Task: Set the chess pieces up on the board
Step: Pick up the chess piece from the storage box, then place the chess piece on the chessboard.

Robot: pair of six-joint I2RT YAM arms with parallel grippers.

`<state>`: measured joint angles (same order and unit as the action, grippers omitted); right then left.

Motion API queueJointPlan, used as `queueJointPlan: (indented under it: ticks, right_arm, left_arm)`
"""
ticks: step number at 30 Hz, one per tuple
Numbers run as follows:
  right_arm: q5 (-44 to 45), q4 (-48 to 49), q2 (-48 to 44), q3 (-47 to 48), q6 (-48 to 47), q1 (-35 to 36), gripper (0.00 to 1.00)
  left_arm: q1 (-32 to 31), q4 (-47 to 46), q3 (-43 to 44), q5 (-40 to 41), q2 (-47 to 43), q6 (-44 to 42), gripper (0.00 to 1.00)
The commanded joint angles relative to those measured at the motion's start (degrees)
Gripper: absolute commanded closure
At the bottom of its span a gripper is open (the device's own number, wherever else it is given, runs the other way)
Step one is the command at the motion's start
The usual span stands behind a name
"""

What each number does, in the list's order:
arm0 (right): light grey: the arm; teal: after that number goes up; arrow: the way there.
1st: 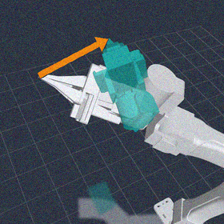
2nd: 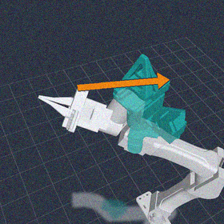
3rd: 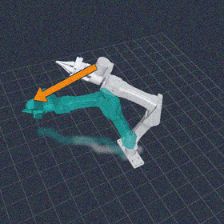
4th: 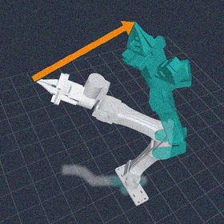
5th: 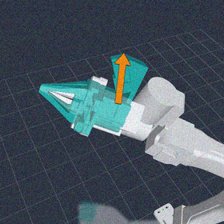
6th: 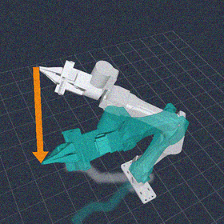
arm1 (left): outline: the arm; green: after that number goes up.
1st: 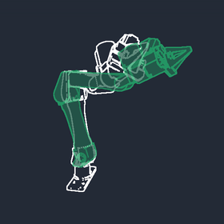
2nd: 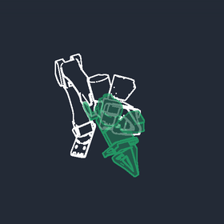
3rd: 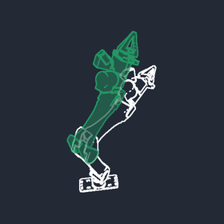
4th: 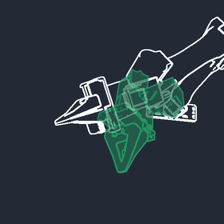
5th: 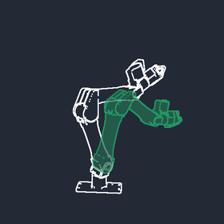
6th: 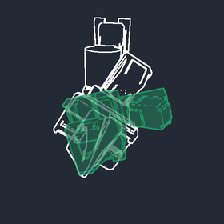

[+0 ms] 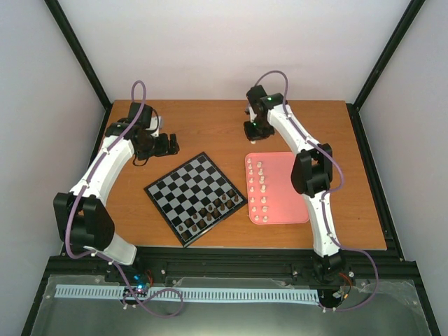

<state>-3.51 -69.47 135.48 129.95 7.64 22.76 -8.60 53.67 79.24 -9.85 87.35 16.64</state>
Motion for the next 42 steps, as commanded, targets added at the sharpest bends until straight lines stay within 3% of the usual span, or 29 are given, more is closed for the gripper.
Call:
queueJointPlan:
  ticks: [1,5,14,27,42]
  right_arm:
    - [-0.8,-3.1,0.2,8.2,0.7,4.6,0.97]
    - [-1.0,-4.5,5.8,15.7,1.6,9.6,0.97]
    - [0.7,4.3,8.3,15.9,2.0,17.3,0.97]
    - [-2.2,9.2,13.3,16.5,2.1,17.5,0.97]
    - [-4.6,10.4,15.4,17.4,1.9,19.1,0.97]
  left_arm:
    - [0.3,0.2,1.7,0.8,1.2,2.2,0.0]
    - [0.4,1.4,2.1,3.8,1.4,4.7,0.0]
    - [0.4,2.9,-3.8,7.3,-3.2,10.5,0.0]
    - [0.4,5.1,-11.2,10.3,-11.2,12.3,0.0]
    - [0.4,4.4,-13.0,10.3,-10.7,10.3,0.0]
